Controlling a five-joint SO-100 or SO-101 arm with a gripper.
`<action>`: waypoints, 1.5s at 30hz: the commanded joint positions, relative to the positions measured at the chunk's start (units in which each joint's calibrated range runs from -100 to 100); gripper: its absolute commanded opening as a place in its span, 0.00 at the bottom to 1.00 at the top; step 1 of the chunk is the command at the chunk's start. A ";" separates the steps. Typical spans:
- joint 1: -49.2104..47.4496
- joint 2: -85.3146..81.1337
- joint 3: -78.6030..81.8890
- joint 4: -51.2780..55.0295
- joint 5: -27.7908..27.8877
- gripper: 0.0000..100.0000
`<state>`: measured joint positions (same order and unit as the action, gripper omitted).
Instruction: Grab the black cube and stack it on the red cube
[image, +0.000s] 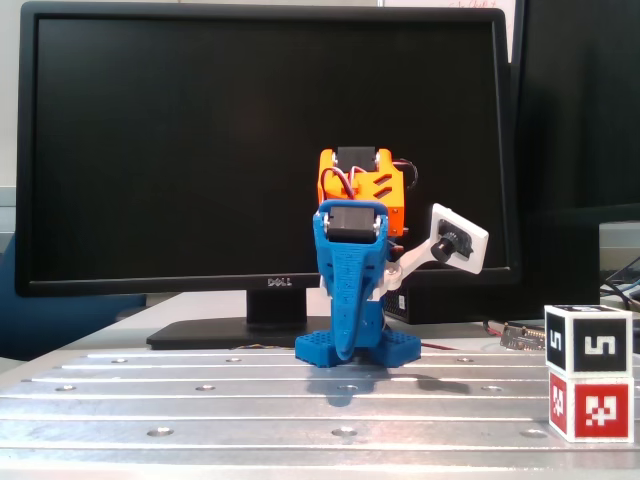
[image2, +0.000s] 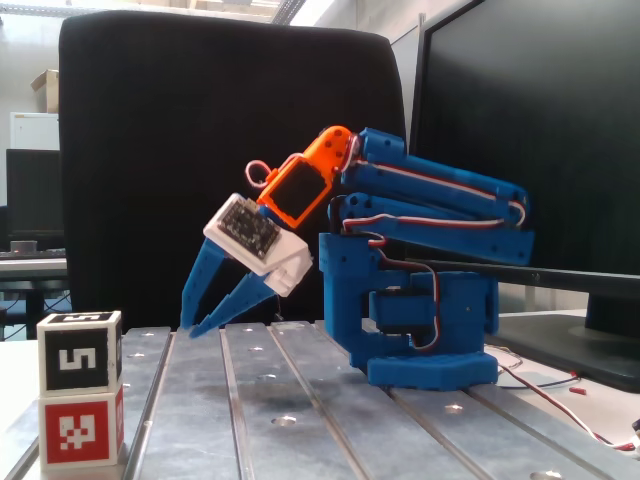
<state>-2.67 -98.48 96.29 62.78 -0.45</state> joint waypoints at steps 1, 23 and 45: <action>-0.32 -1.19 -0.09 0.36 -0.19 0.01; -0.32 -0.85 3.26 3.95 -0.66 0.01; -0.18 -0.85 3.26 9.08 -0.61 0.01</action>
<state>-2.67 -99.83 99.46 70.95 -0.87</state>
